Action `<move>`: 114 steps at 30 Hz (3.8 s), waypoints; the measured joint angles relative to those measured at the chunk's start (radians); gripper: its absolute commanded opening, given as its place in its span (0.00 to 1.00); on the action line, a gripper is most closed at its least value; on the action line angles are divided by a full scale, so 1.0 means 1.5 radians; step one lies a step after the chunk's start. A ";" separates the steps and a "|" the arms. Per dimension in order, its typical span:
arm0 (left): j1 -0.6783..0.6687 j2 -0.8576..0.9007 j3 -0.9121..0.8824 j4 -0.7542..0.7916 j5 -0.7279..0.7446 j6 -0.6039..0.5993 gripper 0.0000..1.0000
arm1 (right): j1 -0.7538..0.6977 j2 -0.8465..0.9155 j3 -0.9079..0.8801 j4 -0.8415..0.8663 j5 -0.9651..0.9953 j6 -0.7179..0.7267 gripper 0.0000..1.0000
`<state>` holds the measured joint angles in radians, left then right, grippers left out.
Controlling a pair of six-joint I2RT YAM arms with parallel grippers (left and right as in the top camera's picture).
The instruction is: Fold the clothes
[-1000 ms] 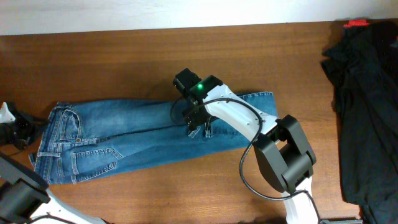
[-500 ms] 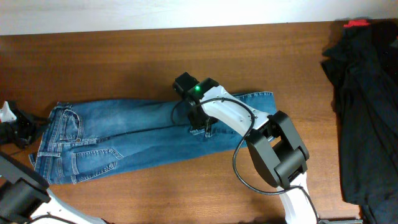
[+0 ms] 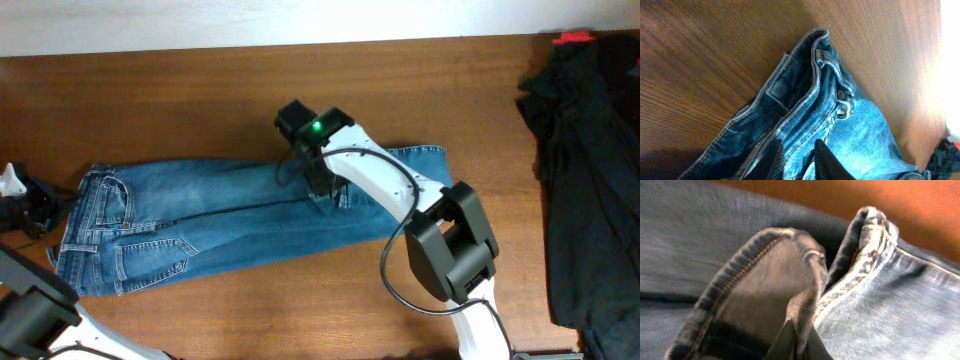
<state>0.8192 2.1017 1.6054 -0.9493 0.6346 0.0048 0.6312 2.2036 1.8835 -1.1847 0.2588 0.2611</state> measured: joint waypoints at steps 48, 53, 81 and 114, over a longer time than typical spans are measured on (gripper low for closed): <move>0.000 0.000 0.000 0.002 -0.002 0.000 0.21 | 0.236 0.018 0.178 0.161 -0.184 -0.145 0.19; 0.000 0.000 0.000 0.002 -0.002 0.000 0.22 | 0.237 0.023 0.178 0.170 -0.199 -0.151 0.80; 0.000 0.000 0.000 -0.039 -0.294 -0.041 0.71 | -0.037 -0.084 0.209 -0.123 -0.115 -0.140 0.82; 0.021 -0.006 -0.070 0.026 -0.212 0.033 0.99 | -0.045 -0.084 0.209 -0.133 -0.116 -0.139 0.84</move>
<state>0.8509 2.0926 1.5002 -0.9108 0.3164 0.0540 0.5632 2.0769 2.1967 -1.3842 0.0853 0.0525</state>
